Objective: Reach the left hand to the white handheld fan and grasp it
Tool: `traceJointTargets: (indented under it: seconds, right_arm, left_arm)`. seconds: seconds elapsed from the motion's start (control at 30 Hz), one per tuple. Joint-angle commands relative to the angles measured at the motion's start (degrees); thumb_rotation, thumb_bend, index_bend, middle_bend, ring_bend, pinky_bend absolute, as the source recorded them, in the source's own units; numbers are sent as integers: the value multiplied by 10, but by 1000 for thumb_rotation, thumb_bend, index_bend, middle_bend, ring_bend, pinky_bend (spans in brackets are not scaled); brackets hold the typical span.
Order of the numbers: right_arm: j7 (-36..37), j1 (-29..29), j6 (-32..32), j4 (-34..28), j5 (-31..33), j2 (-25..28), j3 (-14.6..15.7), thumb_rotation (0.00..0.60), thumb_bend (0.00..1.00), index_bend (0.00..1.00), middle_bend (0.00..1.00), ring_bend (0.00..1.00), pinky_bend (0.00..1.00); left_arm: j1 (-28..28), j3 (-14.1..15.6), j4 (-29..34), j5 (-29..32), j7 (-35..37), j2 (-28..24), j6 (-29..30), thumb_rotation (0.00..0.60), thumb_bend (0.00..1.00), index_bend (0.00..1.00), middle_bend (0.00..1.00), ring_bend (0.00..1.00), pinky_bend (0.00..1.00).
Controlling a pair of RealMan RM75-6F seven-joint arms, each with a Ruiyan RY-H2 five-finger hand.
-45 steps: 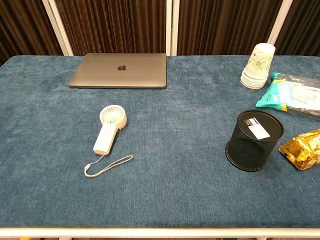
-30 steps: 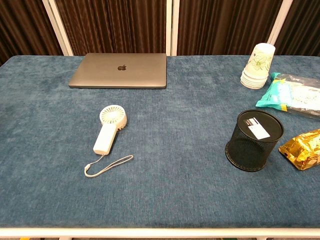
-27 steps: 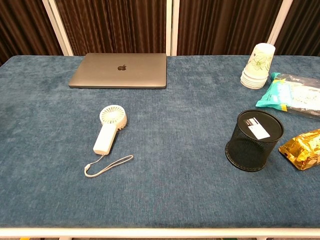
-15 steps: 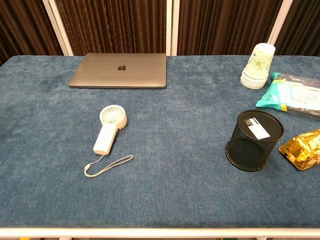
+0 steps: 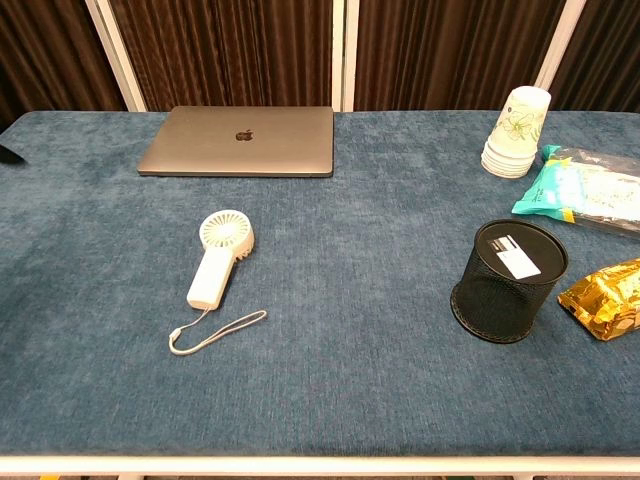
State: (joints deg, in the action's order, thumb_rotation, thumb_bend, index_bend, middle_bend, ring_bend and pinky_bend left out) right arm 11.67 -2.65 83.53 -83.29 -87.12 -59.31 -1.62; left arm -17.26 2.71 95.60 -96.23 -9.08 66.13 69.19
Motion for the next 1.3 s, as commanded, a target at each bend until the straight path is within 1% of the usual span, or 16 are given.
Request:
traceJointTargets:
  seconds: [0.03,0.27,0.4,0.6,0.87,1.3]
  right_arm:
    - [0,0,0,0,1,0,-1,600,203,0,0,0,0]
    - [2,-1,-5,2,3,0,0,600,204,0,0,0,0]
    - [4,-2,-7,4,3,-1,0,600,203,0,0,0,0]
    - [4,-2,-7,4,3,-1,0,600,203,0,0,0,0]
    - [4,-2,-10,5,7,-1,-1,600,203,0,0,0,0]
    - [6,-2,-8,6,6,1,-2,600,203,0,0,0,0]
  left_arm:
    - [-34,5,14,-3,-29,24,-54,600,671,124,842,846,810]
    - [-77,-5,14,22,-70,75,-124,600,671,124,842,846,810]
    - [-93,-10,10,35,-87,97,-144,600,672,124,842,846,810]
    - [-105,-27,-14,56,-133,145,-142,600,672,124,846,847,810]
    - [-130,-41,-62,101,-149,197,-172,600,672,124,848,846,810]
    - [-148,-38,-90,132,-155,217,-180,600,672,124,850,846,810]
